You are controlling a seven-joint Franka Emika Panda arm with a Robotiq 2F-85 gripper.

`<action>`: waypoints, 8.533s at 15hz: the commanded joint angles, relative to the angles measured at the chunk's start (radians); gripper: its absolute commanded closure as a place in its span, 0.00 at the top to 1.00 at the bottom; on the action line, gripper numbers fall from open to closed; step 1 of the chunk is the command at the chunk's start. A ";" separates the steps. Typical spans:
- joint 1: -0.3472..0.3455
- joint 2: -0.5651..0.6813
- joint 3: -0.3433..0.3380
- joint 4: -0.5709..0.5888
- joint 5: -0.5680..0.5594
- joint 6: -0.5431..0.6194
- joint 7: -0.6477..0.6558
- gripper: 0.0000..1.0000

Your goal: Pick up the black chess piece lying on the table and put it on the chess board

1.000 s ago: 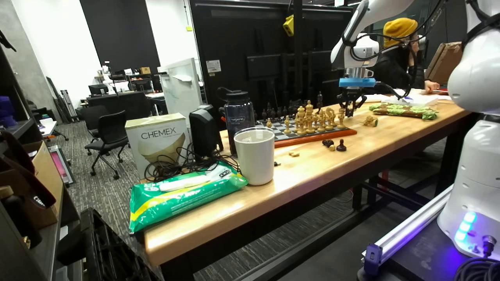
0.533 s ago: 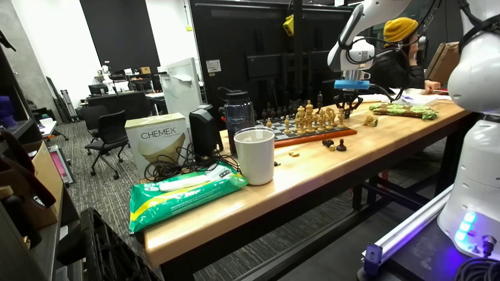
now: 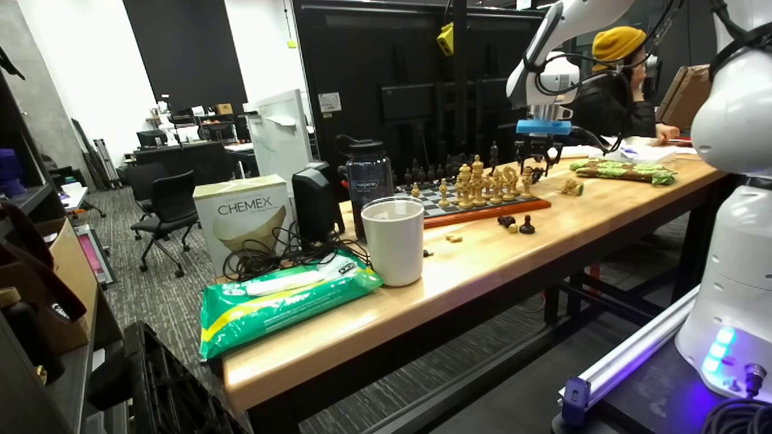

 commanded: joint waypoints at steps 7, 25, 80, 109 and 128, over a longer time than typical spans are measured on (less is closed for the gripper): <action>0.002 -0.063 0.000 -0.047 0.000 -0.016 -0.050 1.00; 0.276 -0.017 -0.204 -0.161 -0.652 0.271 0.832 1.00; -0.202 0.196 -0.074 0.257 0.789 -0.940 -0.134 0.06; -0.108 0.188 -0.089 0.447 0.522 -0.933 -0.027 1.00; 0.186 -0.190 0.062 -0.057 -0.436 -0.244 -0.095 1.00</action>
